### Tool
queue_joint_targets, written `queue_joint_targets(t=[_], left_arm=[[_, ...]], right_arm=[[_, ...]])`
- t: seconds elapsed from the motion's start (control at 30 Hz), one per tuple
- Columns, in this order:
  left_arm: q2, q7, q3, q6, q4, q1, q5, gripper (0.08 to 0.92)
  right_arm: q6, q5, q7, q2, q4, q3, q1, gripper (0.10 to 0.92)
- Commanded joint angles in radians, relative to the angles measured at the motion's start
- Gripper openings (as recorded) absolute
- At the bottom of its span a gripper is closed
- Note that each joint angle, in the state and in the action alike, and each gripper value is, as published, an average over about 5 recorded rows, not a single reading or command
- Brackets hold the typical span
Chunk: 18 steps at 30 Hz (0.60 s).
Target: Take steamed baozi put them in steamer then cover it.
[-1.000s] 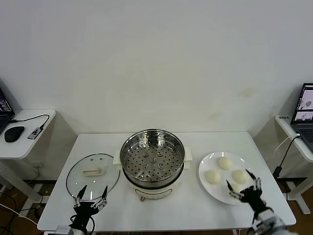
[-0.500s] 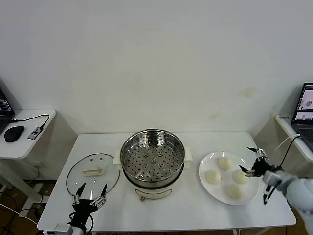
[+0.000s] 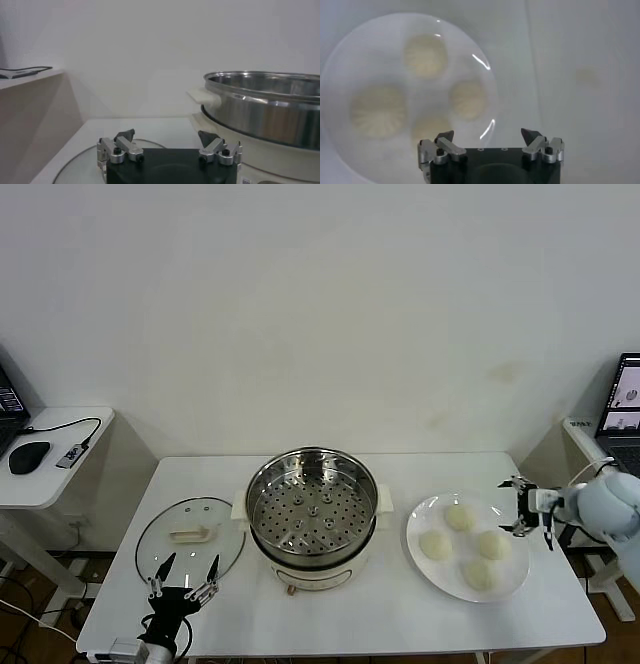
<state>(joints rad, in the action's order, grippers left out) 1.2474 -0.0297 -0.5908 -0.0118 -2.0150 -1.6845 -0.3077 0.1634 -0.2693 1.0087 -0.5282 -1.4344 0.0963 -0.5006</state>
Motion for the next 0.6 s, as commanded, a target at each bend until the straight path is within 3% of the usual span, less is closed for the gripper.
queue_joint_targets(t=[0.03, 0.6], left_arm=[[-0.003, -0.001, -0.003, 0.002, 0.003, 0.003, -0.003, 0.823], [-0.019, 0.001, -0.021, 0.003, 0.015, 0.017, -0.019, 0.823]], right_arm=[[0.010, 0.029, 0.116, -0.063, 0.167, 0.318, 0.301, 0.823], [0.020, -0.038, 0.024, -0.243, 0.313, 0.361, 0.295, 0.823]])
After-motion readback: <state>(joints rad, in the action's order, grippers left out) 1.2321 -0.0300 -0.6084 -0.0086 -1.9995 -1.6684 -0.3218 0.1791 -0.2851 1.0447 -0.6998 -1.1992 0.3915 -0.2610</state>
